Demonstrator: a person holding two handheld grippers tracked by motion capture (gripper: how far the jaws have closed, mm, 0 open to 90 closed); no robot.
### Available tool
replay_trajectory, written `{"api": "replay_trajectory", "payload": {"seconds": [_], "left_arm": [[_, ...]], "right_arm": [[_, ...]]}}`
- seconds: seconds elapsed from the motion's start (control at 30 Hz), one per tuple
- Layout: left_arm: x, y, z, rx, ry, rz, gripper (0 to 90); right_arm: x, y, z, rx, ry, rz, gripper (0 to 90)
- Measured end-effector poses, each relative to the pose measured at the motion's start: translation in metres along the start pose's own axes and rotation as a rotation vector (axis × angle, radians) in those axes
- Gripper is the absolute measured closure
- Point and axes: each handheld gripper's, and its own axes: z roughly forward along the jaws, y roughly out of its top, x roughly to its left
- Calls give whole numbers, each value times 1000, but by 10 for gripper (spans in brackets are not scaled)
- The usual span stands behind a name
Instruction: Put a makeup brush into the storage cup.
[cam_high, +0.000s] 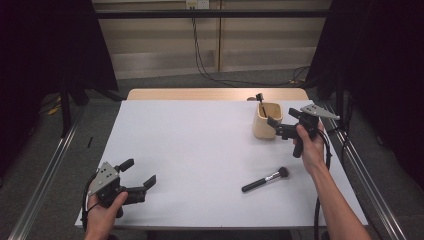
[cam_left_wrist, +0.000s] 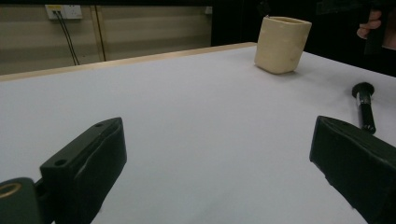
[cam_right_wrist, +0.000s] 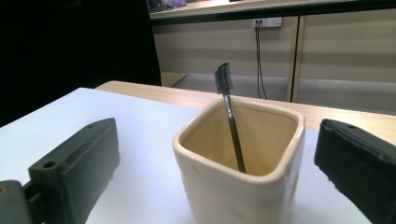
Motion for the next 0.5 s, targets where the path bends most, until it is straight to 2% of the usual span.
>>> {"api": "replay_trajectory", "payload": {"seconds": [0.4,0.5], "left_arm": [[1,0,-1,-3,5,-4,37],[1,0,-1,0,6,-2,37]], "right_arm": [[5,-4,-25,3,-29,-20,5],[8,-8,-33,-12,-46,-45,4]]}}
